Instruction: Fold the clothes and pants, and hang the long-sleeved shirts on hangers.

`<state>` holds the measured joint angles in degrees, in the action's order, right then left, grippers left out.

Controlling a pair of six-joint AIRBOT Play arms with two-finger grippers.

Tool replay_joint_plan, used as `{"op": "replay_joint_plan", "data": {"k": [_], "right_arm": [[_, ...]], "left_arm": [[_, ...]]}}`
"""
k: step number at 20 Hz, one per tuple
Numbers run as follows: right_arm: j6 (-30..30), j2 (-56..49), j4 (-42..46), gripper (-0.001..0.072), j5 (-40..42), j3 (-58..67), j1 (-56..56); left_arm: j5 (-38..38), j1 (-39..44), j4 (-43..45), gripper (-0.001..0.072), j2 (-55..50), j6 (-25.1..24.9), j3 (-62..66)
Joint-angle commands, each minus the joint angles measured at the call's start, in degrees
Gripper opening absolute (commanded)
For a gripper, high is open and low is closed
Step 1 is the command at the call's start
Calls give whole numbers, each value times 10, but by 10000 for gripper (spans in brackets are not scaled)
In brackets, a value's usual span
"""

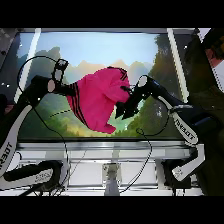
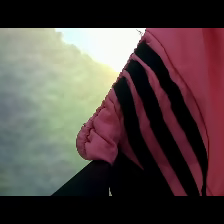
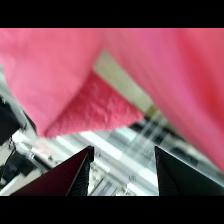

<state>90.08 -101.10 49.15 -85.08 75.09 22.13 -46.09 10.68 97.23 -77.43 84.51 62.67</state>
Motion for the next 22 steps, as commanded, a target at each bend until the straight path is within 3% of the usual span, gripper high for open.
{"op": "replay_joint_plan", "data": {"k": [1,15,16,17,19,22], "right_arm": [[-11,0,-28,445,-15,-42,12],[10,-44,-90,439,92,-56,81],[10,-43,-97,339,110,-56,82],[10,-41,-102,185,123,-56,82],[10,-30,-102,9,141,-56,82],[17,9,-92,7,175,-52,80]], "left_arm": [[-2,0,5,7,0,2,0],[-1,0,2,8,0,2,0],[-1,0,2,8,0,2,0],[-1,0,2,7,0,2,0],[-1,0,3,8,0,2,0],[-1,0,3,7,1,3,0]]}}
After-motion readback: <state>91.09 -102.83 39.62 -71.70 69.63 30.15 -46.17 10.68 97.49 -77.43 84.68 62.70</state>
